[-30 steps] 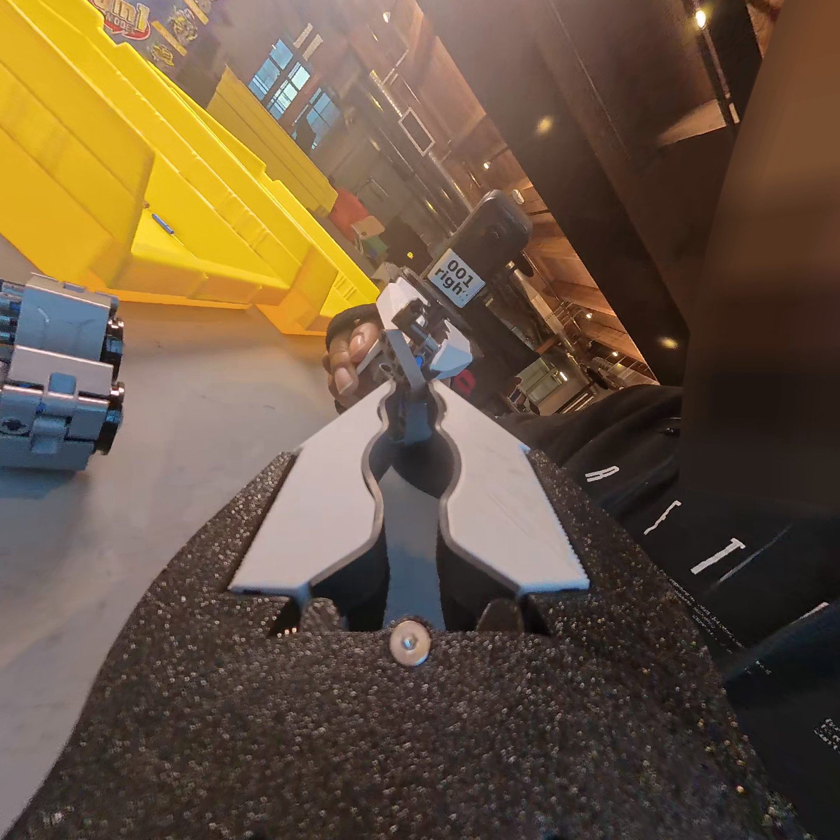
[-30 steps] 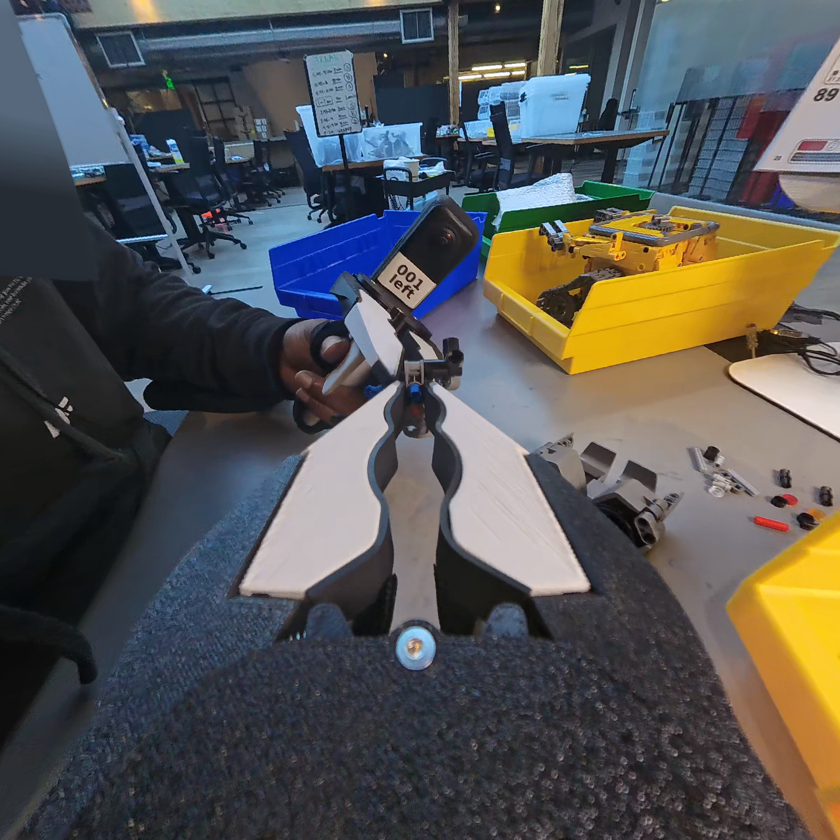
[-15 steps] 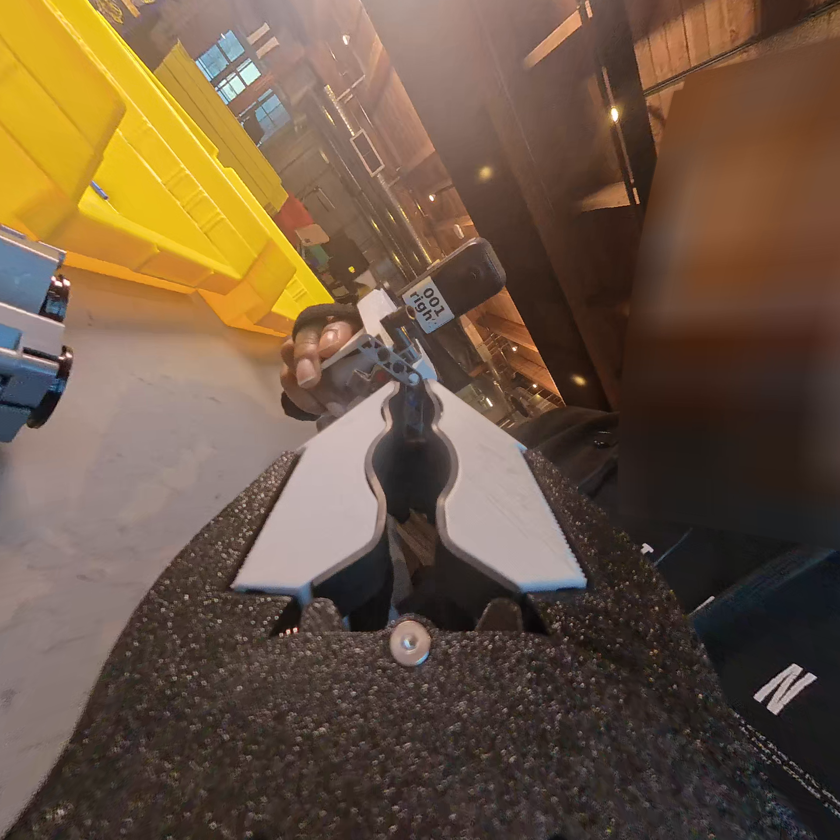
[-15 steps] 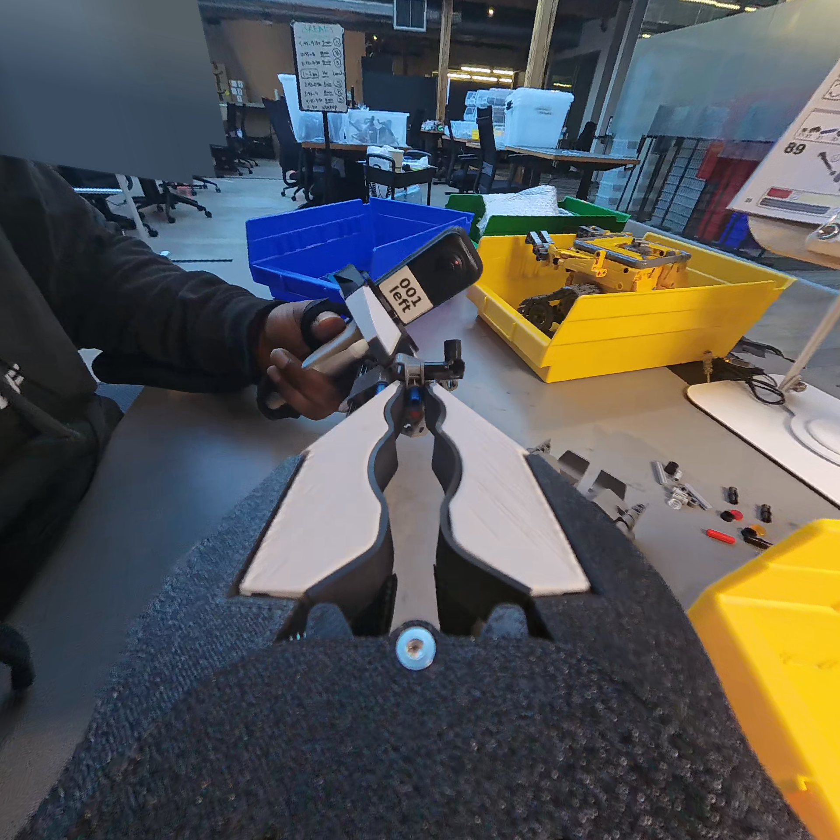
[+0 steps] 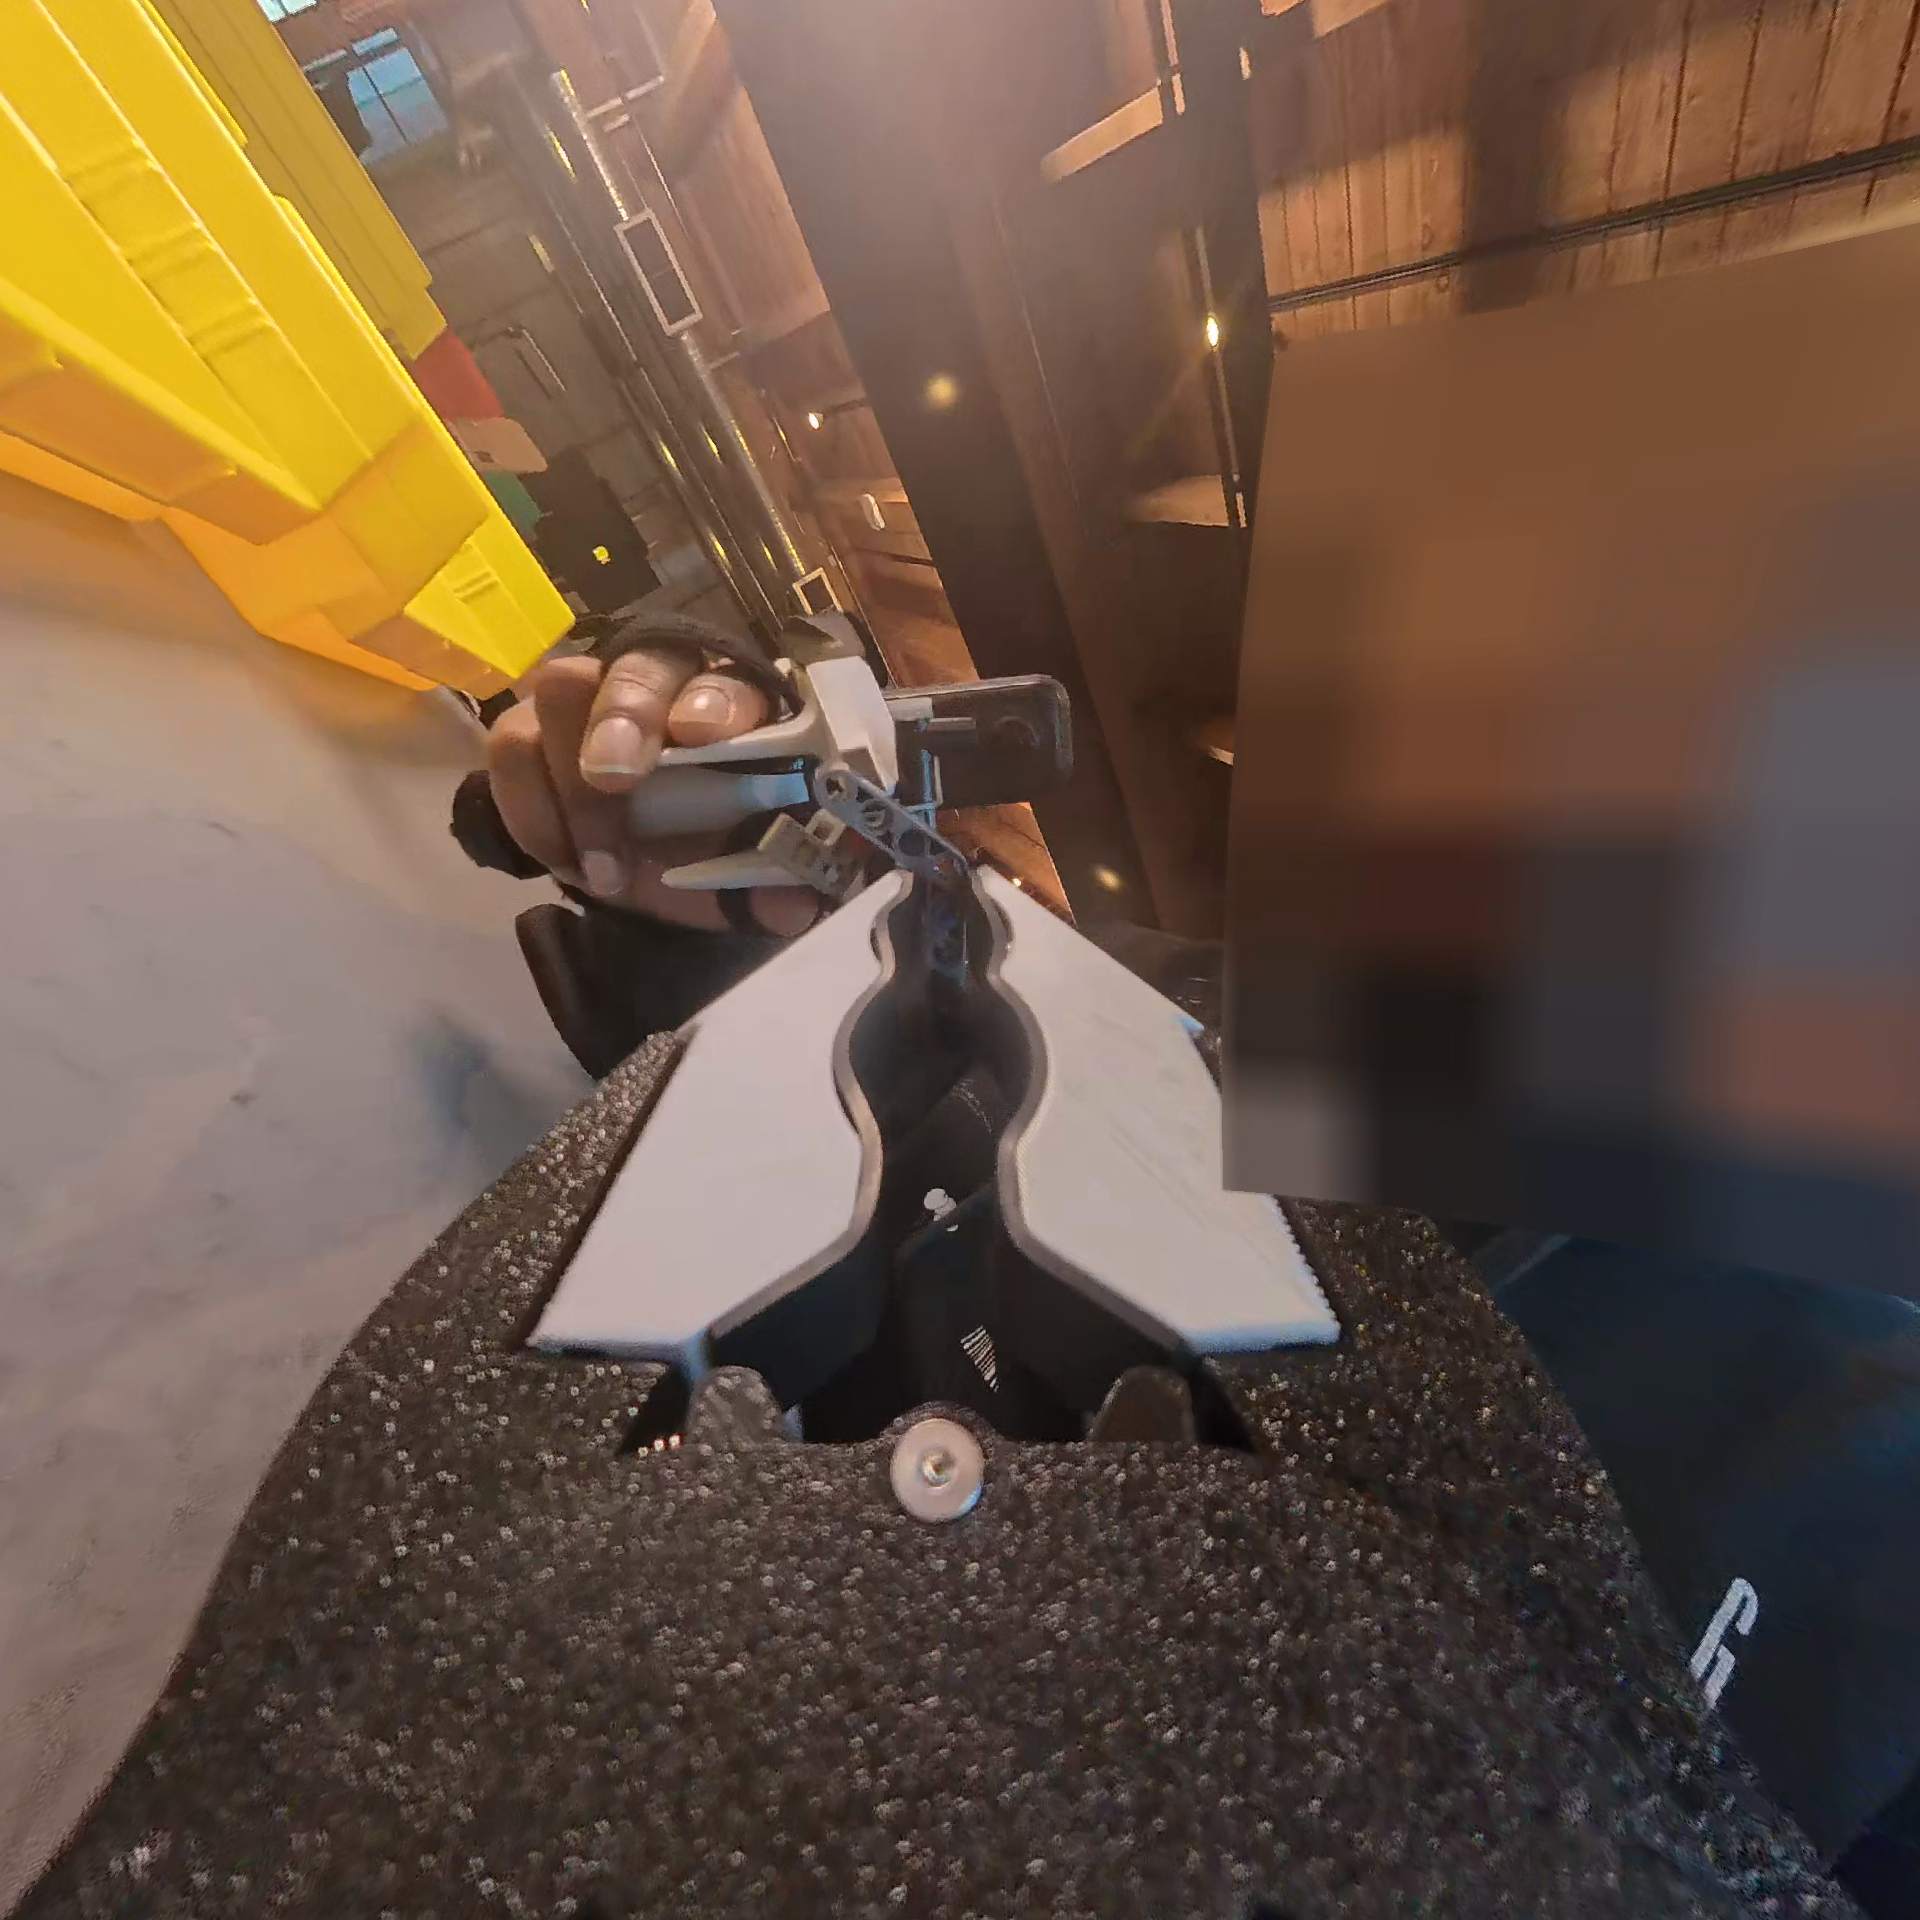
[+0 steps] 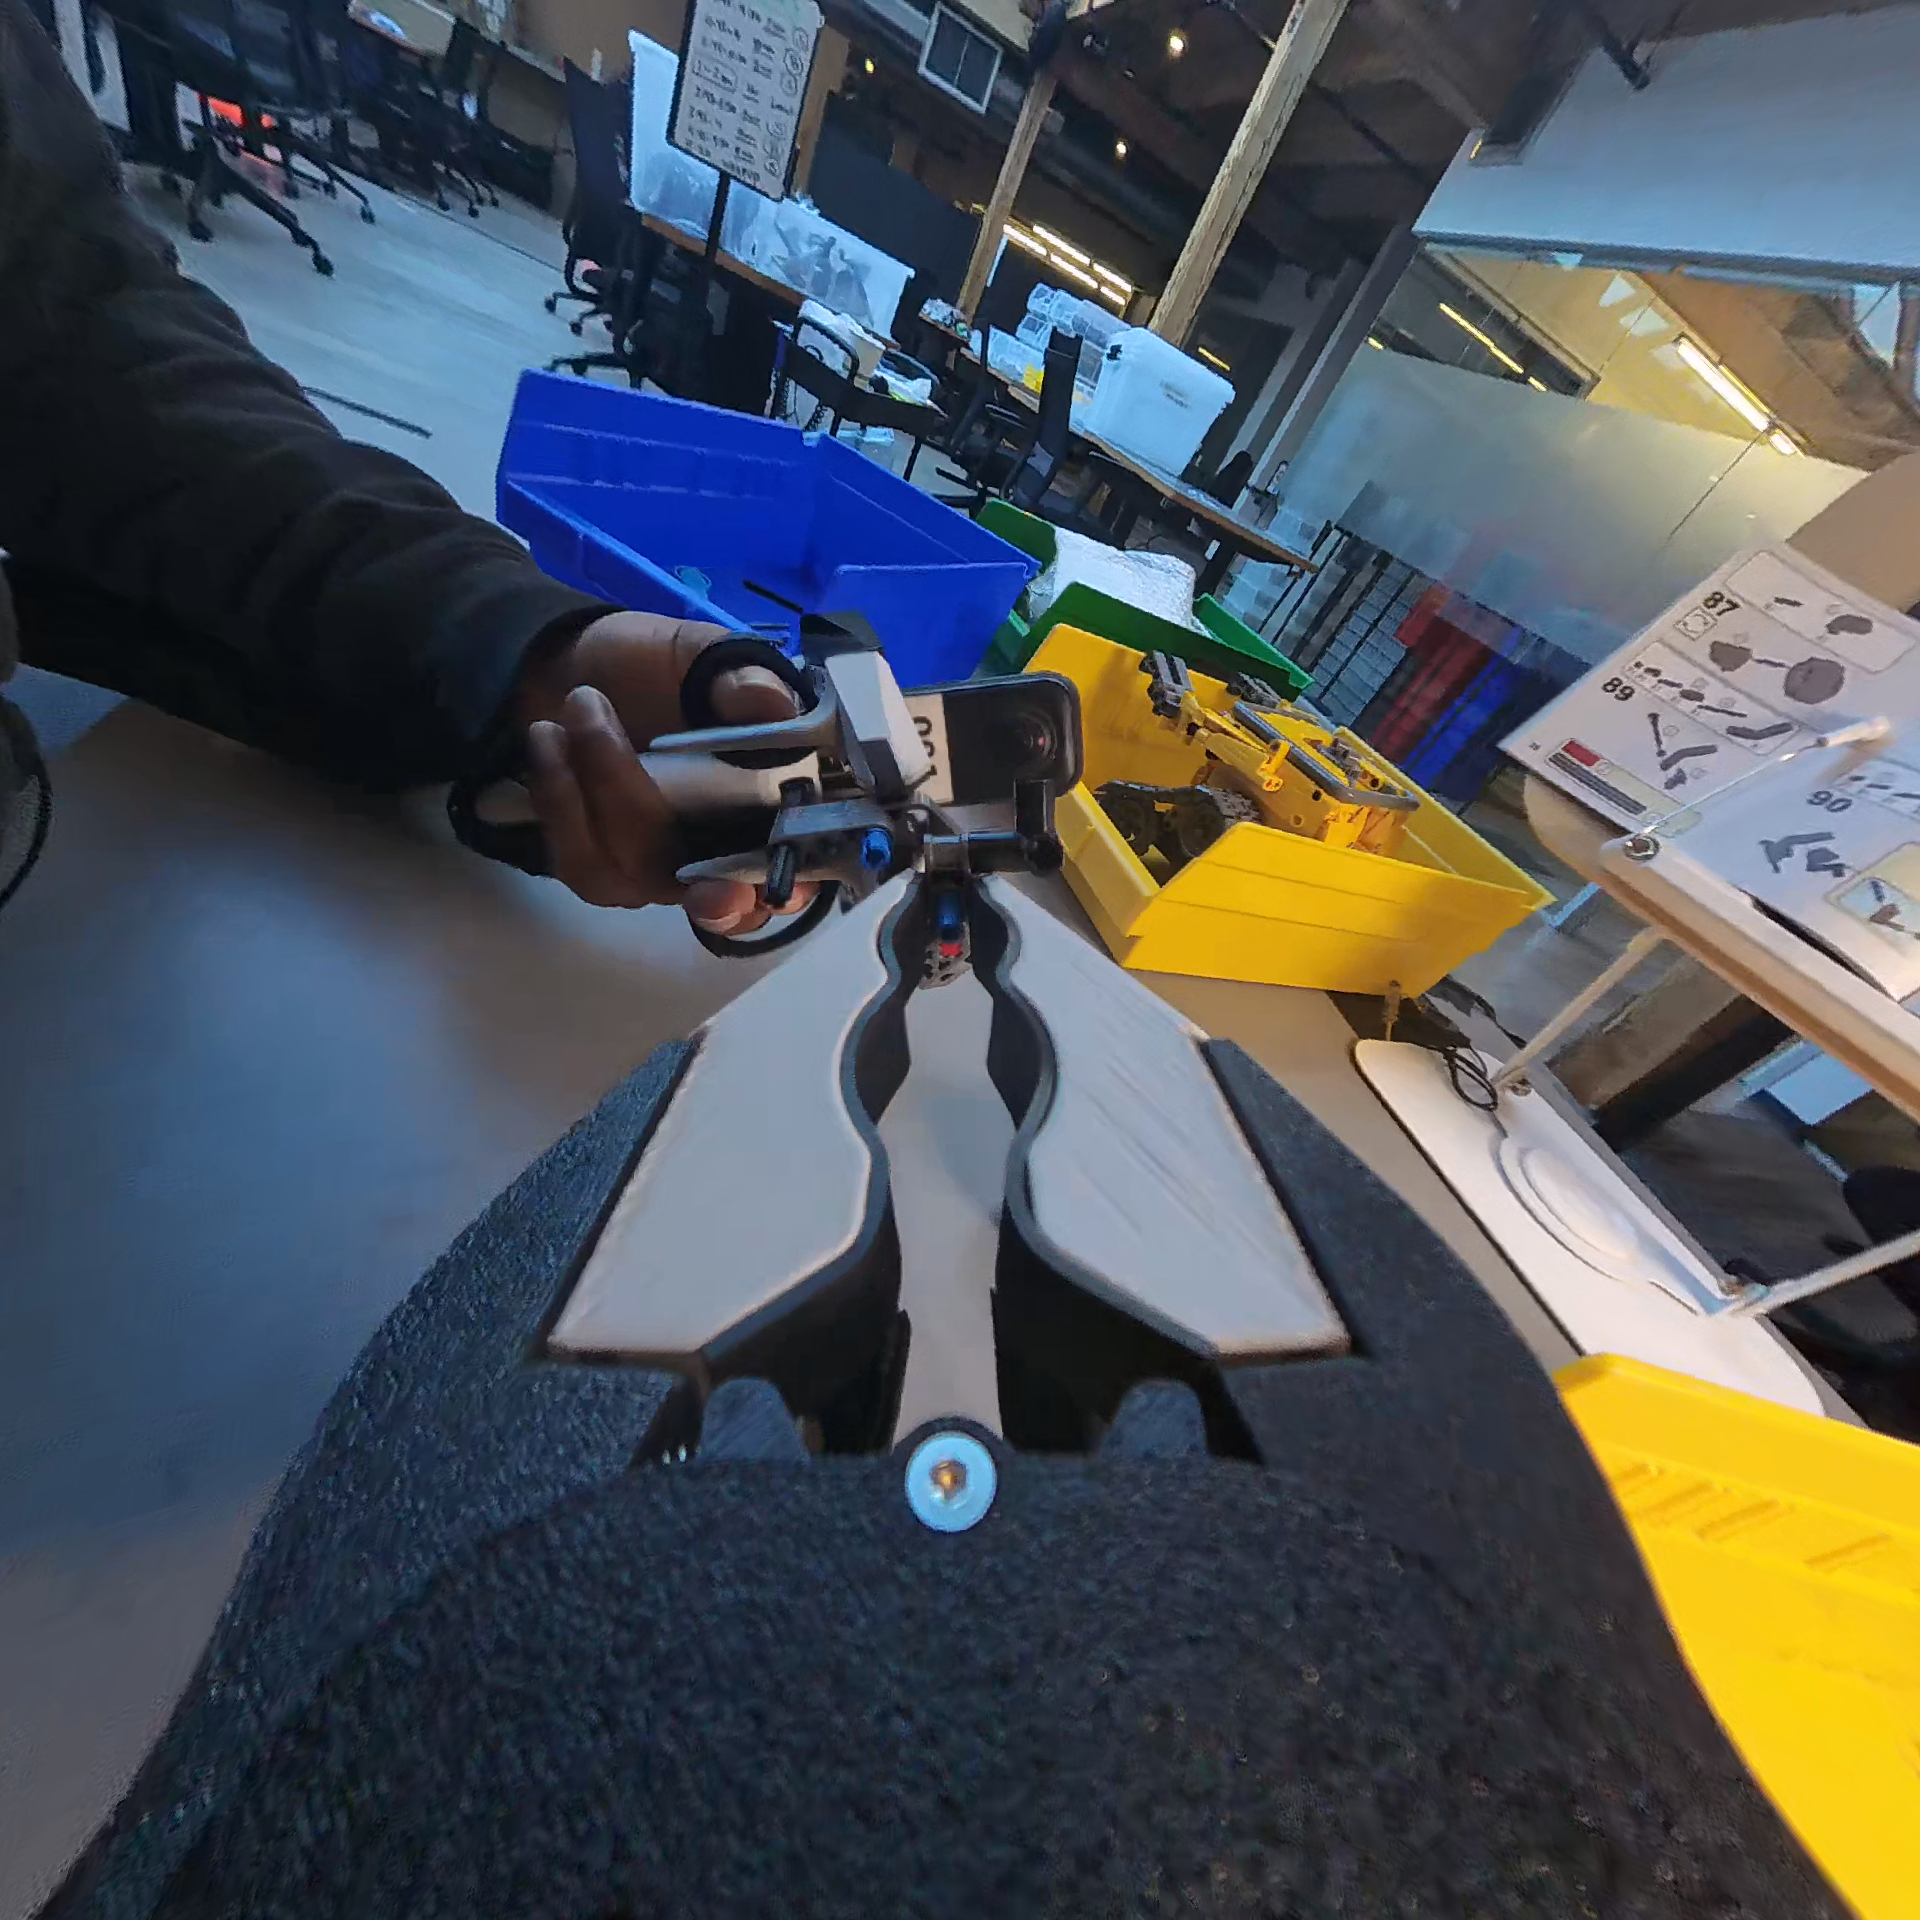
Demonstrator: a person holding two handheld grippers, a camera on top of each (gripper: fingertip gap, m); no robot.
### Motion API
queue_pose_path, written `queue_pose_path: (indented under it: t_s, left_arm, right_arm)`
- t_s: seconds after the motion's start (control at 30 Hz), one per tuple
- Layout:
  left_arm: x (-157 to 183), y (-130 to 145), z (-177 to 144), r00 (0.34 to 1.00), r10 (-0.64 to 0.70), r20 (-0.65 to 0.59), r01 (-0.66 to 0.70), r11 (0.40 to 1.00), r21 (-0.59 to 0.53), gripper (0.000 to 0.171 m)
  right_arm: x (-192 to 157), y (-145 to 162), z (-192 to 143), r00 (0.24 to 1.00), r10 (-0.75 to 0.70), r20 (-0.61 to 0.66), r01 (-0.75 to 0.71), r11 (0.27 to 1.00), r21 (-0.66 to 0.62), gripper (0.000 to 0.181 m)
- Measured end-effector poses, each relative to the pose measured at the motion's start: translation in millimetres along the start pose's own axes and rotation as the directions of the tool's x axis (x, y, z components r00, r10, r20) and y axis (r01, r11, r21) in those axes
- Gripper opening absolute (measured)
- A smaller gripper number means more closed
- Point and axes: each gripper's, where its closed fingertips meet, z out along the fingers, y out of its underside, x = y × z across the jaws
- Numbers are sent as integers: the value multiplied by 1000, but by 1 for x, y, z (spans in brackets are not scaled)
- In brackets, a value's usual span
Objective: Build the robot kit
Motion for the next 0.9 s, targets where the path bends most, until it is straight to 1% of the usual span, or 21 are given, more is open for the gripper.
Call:
queue_pose_path:
  t_s: [0.03,0.2,0.27,0.37,0.47,0.57,0.6,0.67,0.77,0.87,0.9]
  left_arm:
    - [-2,1,-1,1000,6,16,-6,1000,-10,8]
    - [-8,6,-5,995,59,80,-54,996,-71,7]
    - [-9,7,-6,992,84,93,-76,994,-81,7]
    - [-10,9,-8,983,142,117,-129,986,-108,7]
    - [-8,11,-9,970,200,135,-179,972,-151,7]
    - [-10,15,-11,964,217,153,-189,965,-180,7]
    - [-12,16,-12,962,220,161,-189,964,-190,7]
    - [-16,19,-14,953,237,189,-192,955,-227,7]
    - [-18,24,-15,958,218,188,-166,951,-261,6]
    - [-32,31,-20,951,196,240,-122,949,-291,7]
    - [-31,31,-20,957,178,230,-111,954,-279,6]
  right_arm:
    - [-1,2,0,1000,-26,1,27,999,-25,5]
    - [-5,8,1,995,-102,14,103,989,-105,5]
    - [-6,9,2,994,-104,13,105,987,-121,5]
    - [-8,11,4,999,-16,29,19,995,-101,5]
    - [-11,9,6,982,170,81,-167,985,-42,6]
    - [-14,11,8,979,179,100,-174,983,-52,5]
    - [-15,12,8,981,167,100,-162,985,-57,5]
    - [-18,17,9,991,91,94,-83,992,-92,5]
    - [-23,17,8,994,7,107,4,994,-106,5]
    - [-29,33,8,980,-143,139,168,966,-197,4]
    - [-30,33,8,982,-131,137,156,969,-192,5]
